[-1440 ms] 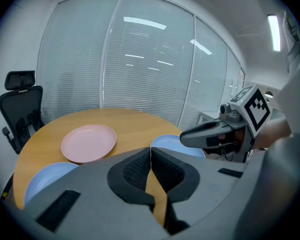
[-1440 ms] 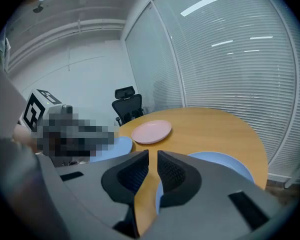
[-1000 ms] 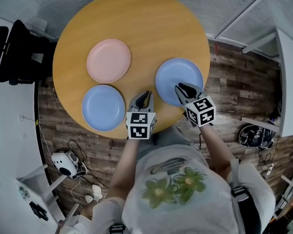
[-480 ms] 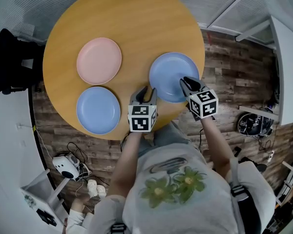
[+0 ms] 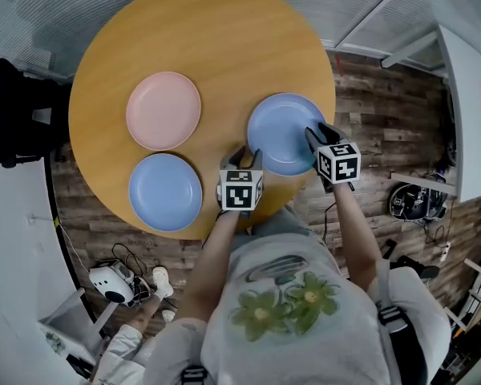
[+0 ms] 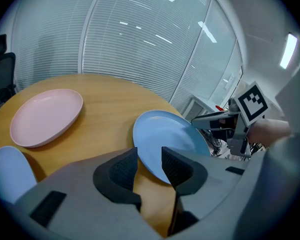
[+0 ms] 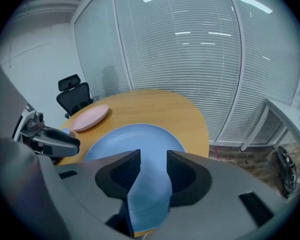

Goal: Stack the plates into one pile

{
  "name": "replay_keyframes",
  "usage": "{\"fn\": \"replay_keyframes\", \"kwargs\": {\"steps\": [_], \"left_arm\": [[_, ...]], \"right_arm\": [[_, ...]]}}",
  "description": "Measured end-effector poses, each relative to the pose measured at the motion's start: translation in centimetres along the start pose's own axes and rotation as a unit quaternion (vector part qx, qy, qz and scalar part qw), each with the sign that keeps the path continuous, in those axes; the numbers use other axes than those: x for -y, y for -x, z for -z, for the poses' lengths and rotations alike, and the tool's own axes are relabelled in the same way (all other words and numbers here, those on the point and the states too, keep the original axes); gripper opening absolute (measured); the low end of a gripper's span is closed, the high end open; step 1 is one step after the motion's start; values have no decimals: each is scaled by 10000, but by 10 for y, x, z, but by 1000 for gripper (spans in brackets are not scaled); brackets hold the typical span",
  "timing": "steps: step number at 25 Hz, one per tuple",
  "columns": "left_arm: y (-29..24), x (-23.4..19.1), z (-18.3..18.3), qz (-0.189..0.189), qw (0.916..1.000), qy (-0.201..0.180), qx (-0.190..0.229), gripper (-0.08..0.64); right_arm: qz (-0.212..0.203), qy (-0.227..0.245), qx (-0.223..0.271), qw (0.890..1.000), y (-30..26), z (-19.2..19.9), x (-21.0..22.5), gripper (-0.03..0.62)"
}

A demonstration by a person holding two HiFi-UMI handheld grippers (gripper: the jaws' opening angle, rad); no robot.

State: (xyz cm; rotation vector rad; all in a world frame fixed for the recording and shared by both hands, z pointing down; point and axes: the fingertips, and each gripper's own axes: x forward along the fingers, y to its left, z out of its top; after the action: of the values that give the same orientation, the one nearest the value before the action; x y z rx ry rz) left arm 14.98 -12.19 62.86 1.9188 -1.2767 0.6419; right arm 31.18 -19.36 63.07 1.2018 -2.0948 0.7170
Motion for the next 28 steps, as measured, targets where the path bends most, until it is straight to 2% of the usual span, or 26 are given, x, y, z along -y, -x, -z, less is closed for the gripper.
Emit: {"fn": "replay_keyframes", "kwargs": {"steps": [8,15,22,28], "left_arm": [[-19,-7,8,-85,9996,79,-254,150],[-30,-4,18,-137,9986,92,-508,149],[-36,-5,21,-167,9977,121,-644,130],[-34,-8,23,-241,9970,295,-673,107]], "right_arm": [[572,141,-338,9977,-9,15,41,163],[500,-38,-673,9965,-15,40,59,164],[531,-223,-724,9957,-21,50,65,161],[572,-169,-736,9955,-16,55,63,75]]}}
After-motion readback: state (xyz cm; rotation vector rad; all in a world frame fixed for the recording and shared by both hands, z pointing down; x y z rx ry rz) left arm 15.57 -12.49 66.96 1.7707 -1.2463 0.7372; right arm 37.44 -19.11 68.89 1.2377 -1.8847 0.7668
